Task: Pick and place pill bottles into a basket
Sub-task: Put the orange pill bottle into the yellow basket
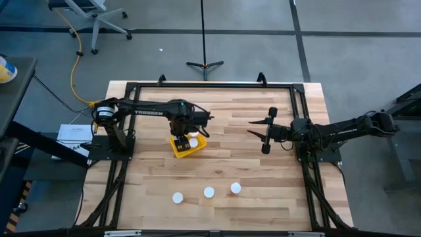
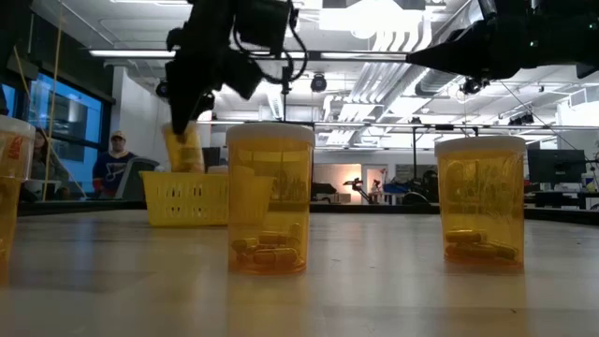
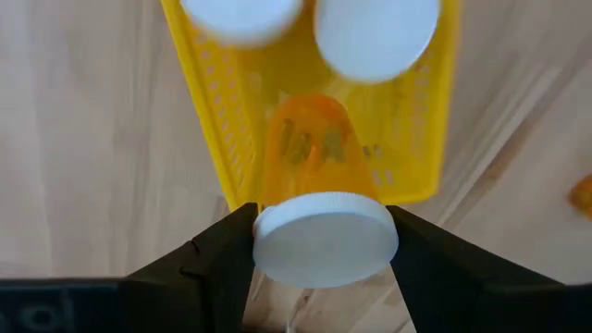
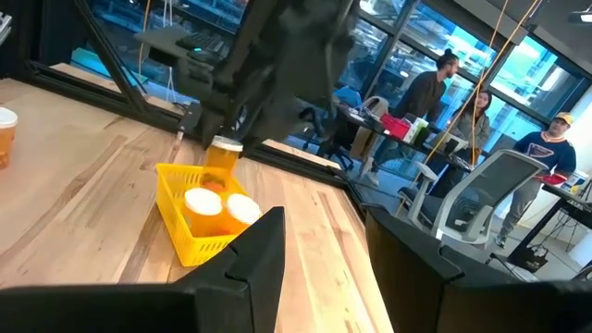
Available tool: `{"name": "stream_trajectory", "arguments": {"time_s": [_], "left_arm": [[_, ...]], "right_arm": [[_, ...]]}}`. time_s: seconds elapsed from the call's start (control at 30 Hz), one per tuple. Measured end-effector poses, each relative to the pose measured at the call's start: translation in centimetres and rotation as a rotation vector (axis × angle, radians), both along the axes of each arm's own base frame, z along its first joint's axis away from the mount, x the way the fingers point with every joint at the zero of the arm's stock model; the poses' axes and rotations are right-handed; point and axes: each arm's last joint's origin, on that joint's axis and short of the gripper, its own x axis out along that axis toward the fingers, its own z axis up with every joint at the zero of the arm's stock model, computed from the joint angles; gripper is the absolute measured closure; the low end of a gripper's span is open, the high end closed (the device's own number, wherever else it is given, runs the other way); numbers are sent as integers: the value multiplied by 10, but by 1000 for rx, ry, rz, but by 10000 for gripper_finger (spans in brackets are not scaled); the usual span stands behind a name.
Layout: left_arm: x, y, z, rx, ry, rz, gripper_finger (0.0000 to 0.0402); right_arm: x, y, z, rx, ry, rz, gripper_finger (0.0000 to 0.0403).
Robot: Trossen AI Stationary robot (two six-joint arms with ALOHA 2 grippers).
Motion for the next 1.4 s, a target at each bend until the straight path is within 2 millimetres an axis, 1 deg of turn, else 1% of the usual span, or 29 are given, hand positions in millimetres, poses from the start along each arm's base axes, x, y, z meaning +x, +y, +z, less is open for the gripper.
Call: {"name": "stream_trajectory", "arguments": {"time_s": [0.13, 0.3, 0.5, 0.67, 0.83, 0.9, 1.03, 1.13, 1.27, 1.4], "left_arm": [[-4, 0, -13, -2, 31, 0, 156], [-3, 0, -14, -5, 10, -15, 156], [-2, 1, -16, 15, 15, -27, 131], [-3, 0, -27, 0, 18, -33, 157], [-4, 1, -29, 51, 32, -34, 155], [-4, 1, -29, 52, 33, -33, 136], [-4, 1, -29, 49, 33, -14, 75], [-4, 1, -29, 47, 34, -7, 43], [-6, 1, -28, 45, 51, -7, 25], [-12, 1, -27, 55, 118, -11, 30]], "right_arm": [[0, 0, 0, 0, 0, 0, 259], [0, 0, 0, 0, -1, 0, 259], [0, 0, 0, 0, -1, 0, 259], [0, 0, 0, 0, -1, 0, 259], [0, 0, 0, -1, -1, 0, 259], [0, 0, 0, -5, 0, 0, 259], [0, 0, 0, -14, 2, 3, 259], [0, 0, 0, -15, 1, 3, 259], [0, 0, 0, -15, 2, 3, 259], [0, 0, 0, -16, 2, 4, 259]]}}
